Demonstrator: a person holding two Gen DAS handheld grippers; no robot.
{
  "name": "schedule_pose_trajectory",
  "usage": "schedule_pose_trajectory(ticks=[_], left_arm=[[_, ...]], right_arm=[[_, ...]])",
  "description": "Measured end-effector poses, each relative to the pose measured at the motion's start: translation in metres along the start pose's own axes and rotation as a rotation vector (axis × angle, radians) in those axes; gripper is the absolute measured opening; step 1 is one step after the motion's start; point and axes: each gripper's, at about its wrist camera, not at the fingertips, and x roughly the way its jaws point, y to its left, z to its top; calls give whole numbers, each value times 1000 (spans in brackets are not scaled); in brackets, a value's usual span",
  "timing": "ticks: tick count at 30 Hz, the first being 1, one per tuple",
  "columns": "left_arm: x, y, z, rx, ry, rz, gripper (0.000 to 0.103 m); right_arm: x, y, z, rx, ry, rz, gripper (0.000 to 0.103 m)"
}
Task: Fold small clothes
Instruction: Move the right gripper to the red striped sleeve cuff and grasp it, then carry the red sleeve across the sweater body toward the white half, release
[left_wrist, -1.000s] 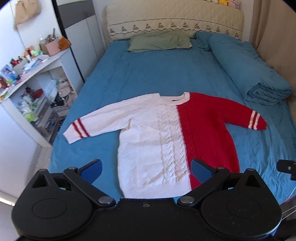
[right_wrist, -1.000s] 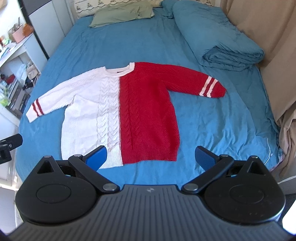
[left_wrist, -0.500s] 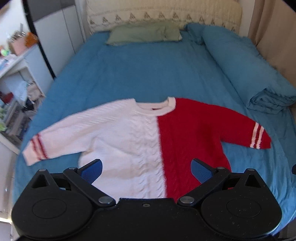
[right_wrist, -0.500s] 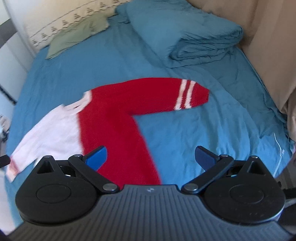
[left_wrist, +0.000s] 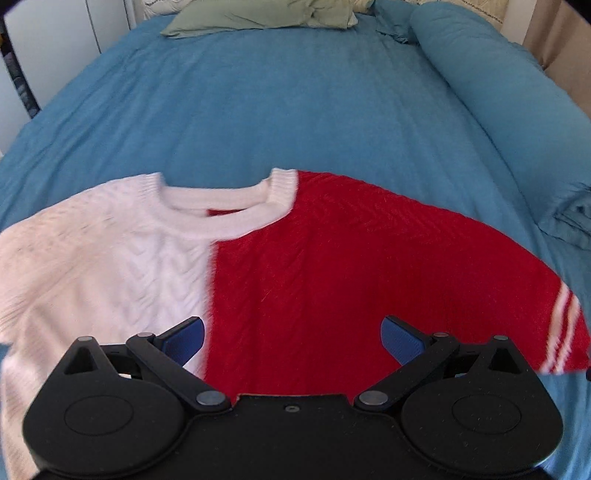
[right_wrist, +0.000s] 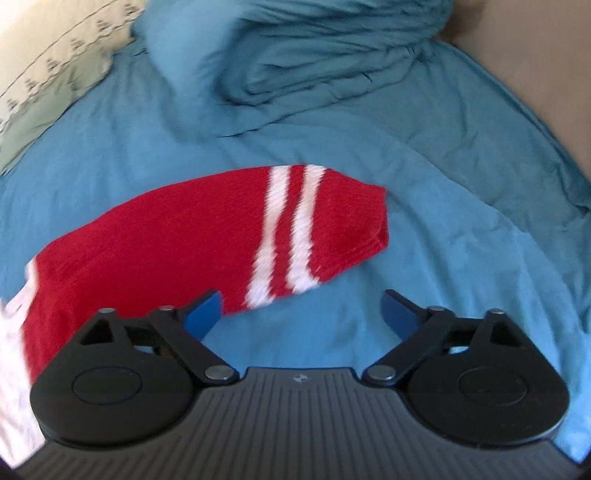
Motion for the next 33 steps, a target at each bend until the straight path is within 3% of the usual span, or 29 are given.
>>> schedule_pose_trajectory(ticks=[2, 7, 18, 19, 21, 22, 26, 29, 33], left_arm=[[23, -7, 8, 0, 2, -2, 103], [72, -15, 27, -8, 2, -5, 103], [124, -24, 41, -12, -6, -24, 103], [127, -24, 41, -13, -6, -27, 103], [132, -24, 41, -18, -4, -31, 103], [135, -24, 41, -17, 1, -33, 103], [142, -33, 47, 49, 39, -15, 103], [137, -26, 57, 19, 70, -55, 103], [109, -1, 62, -3, 42, -51, 103]], right_arm=[[24, -9, 3, 26, 4, -4, 95], [66, -27, 6, 81, -14, -35, 90], [95, -39, 3, 221, -51, -61, 74], [94, -39, 2, 226, -60, -60, 68], [94, -37, 1, 224, -68, -62, 46], [93, -36, 1, 219, -69, -75, 27], [81, -31, 4, 236, -116, -50, 26], [62, -18, 10, 225, -163, -12, 26], [26, 22, 27, 189, -239, 128, 25]])
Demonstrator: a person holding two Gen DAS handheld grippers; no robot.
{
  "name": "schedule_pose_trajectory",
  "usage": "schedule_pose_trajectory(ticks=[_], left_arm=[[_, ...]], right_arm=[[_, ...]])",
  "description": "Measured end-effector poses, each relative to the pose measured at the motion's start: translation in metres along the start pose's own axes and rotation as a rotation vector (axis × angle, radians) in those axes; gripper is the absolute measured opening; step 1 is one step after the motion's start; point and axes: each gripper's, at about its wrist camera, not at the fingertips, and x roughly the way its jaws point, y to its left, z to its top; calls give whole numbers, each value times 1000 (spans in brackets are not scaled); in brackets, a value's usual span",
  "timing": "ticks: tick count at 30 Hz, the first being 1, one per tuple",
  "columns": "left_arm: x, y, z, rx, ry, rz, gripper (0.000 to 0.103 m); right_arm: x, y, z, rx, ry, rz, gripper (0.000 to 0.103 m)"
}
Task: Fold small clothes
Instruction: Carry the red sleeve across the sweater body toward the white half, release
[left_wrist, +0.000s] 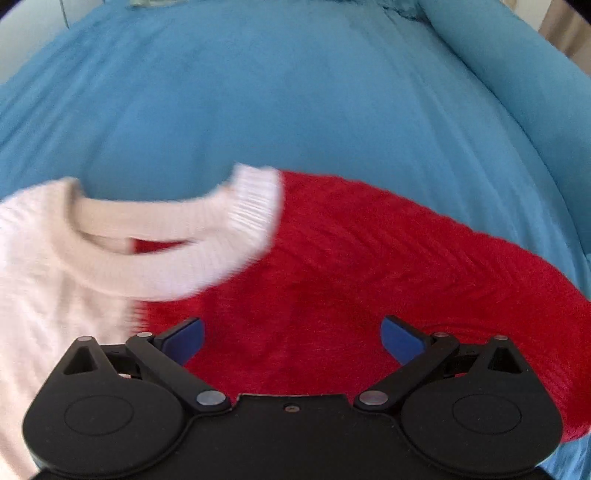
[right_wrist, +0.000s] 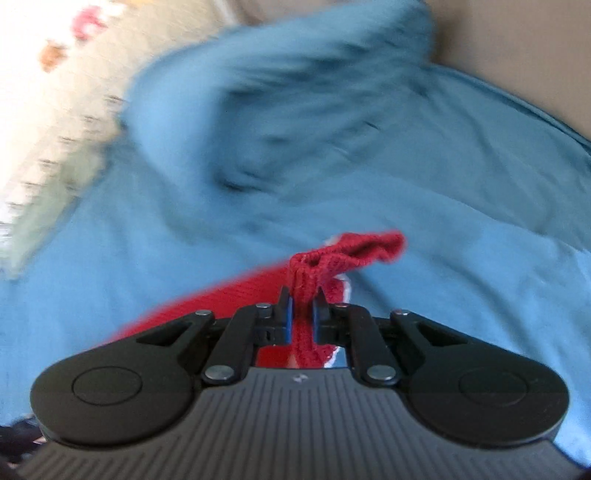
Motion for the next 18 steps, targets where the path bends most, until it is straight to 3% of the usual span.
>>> schedule_pose_trajectory(ticks=[5, 9, 13, 18], left_arm=[[-48, 57, 4, -11, -65, -3, 103], [-83, 113, 4, -38, -100, 25, 103], [-103, 193, 0, -109, -127, 75, 103], [-104, 259, -21, -198, -111, 113, 103]], right_arm=[[-32, 103, 6, -95, -40, 249, 25], [-52, 200, -22, -206, 8, 478, 25], [-61, 289, -91, -362, 112, 670, 25], [-49, 353, -200, -542, 285, 784, 25]])
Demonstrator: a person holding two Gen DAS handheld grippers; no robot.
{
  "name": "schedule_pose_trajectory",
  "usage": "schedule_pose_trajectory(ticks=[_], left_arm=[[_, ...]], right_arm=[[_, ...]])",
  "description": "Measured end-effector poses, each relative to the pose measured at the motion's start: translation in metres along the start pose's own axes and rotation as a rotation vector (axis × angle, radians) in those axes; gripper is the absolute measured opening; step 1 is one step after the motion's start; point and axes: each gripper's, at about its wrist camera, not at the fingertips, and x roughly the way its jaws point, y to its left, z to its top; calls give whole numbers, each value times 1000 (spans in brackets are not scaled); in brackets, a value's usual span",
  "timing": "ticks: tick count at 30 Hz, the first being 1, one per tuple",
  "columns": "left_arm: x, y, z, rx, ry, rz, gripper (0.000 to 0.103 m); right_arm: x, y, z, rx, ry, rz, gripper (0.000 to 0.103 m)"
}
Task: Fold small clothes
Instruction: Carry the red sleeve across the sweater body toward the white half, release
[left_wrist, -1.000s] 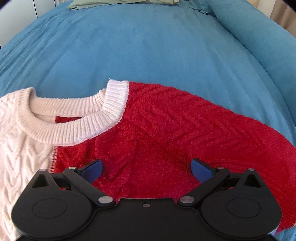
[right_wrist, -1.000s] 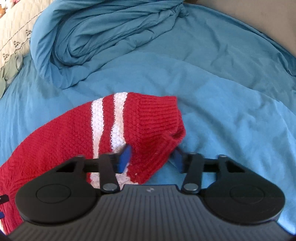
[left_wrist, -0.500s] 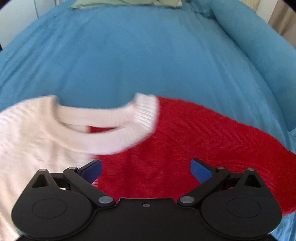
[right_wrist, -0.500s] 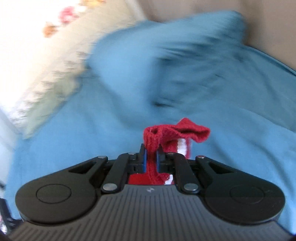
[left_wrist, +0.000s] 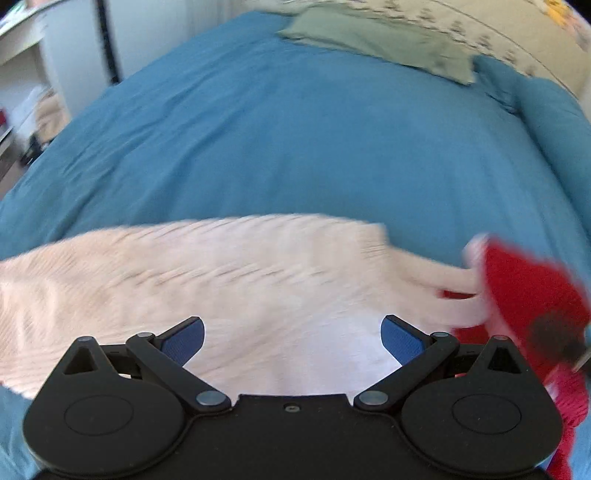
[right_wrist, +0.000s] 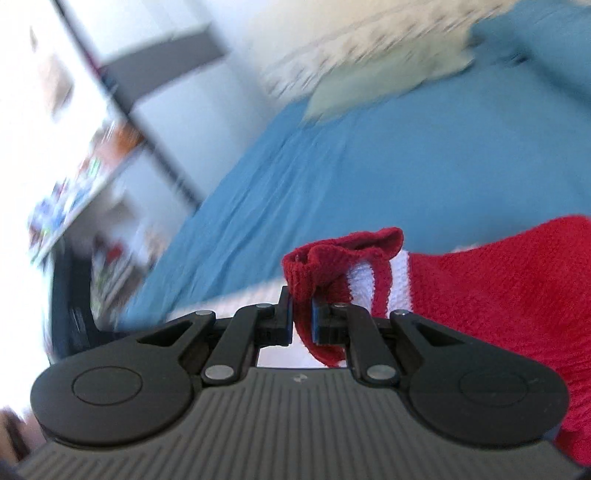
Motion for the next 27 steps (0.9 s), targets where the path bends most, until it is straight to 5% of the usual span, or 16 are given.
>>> schedule_pose_trajectory(ticks=[6, 8, 9, 11, 13, 14, 17, 23, 27], left_arm=[[21, 45, -22, -56, 43, 9, 103], [26, 45, -27, -59, 52, 3, 103], [26, 46, -30, -58, 46, -1, 103], [22, 40, -28, -59, 33, -29, 103], [19, 28, -20, -48, 21, -73, 103], [16, 20, -16, -33, 15, -89, 103], [7, -14, 1, 47, 0, -154, 103], [18, -140, 17, 300, 53, -396, 103], [41, -226, 4, 412, 92, -530, 103]], right_arm=[[60, 23, -66, -57, 158, 25, 25], [66, 18, -77, -62, 182, 9, 32], [68, 11, -76, -50, 192, 1, 38], [59, 1, -75, -25, 199, 17, 78], [34, -6, -66, -11, 149, 8, 100], [18, -10, -64, -15, 123, -16, 102], [-29, -27, -58, -29, 86, -104, 102], [-104, -78, -70, -121, 30, -484, 102], [-112, -109, -90, -179, 88, -574, 100]])
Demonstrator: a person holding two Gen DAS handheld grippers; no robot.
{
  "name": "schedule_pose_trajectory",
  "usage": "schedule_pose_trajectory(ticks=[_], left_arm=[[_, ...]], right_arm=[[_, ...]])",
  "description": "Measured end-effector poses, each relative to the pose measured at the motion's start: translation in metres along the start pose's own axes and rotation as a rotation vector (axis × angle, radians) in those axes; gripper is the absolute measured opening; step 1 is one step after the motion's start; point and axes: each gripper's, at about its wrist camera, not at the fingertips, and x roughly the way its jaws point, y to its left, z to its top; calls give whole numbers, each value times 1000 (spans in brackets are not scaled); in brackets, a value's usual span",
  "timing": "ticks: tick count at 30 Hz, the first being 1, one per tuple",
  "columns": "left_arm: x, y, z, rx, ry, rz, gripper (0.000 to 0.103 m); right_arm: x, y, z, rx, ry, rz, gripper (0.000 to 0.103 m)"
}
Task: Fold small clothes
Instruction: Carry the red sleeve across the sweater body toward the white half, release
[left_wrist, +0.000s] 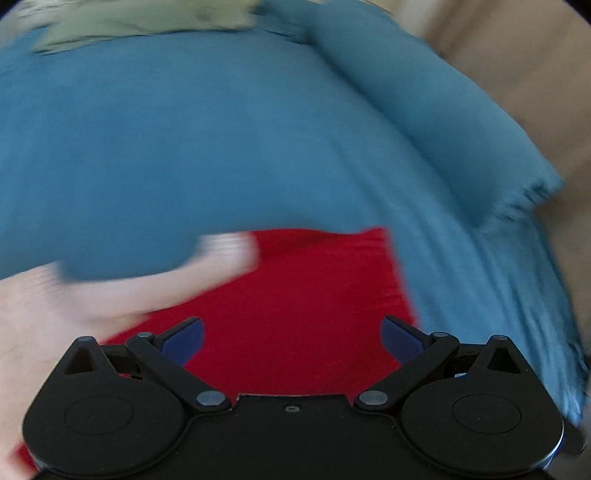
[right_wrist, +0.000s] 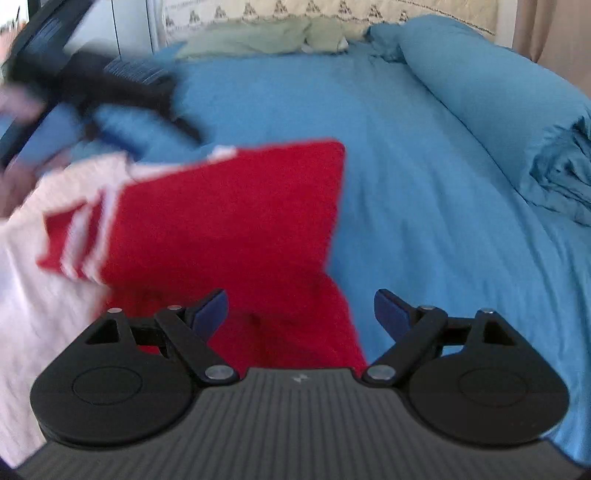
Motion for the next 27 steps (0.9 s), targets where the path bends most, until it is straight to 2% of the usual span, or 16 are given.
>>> schedule_pose_trajectory(ticks=[3, 7, 9, 11, 13, 14, 16, 21, 24, 25, 27], left_arm=[[41, -32, 9, 32, 23, -45, 103], [75, -52, 12, 73, 45, -55, 103], [80, -59, 14, 88, 41, -41, 103], [84, -59, 15, 81, 30, -37, 103], [88, -62, 18, 61, 14, -40, 103], [89, -61, 19, 50, 6, -43, 103], [95, -60, 19, 38, -10, -45, 103], [113, -56, 13, 81, -56, 6, 103], [123, -64, 13, 154, -72, 64, 103], [121, -68, 13, 177, -65, 78, 103], [106, -68, 13, 169, -66, 65, 103]], right_arm=[[7, 3, -14, -64, -6, -17, 99], [17, 17, -25, -147, -54, -35, 94], [23, 22, -26, -173, -69, -37, 80], [34, 21, -27, -184, -53, -63, 50], [39, 8, -27, -117, -43, -66, 41], [38, -1, -28, -74, -43, -80, 29], [38, -24, -34, 21, -26, -105, 29], [36, -56, -54, 167, -23, -40, 29], [33, -69, -60, 228, -23, -11, 30], [30, -67, -59, 204, -21, -7, 32], [20, -63, -53, 137, -32, -11, 47]])
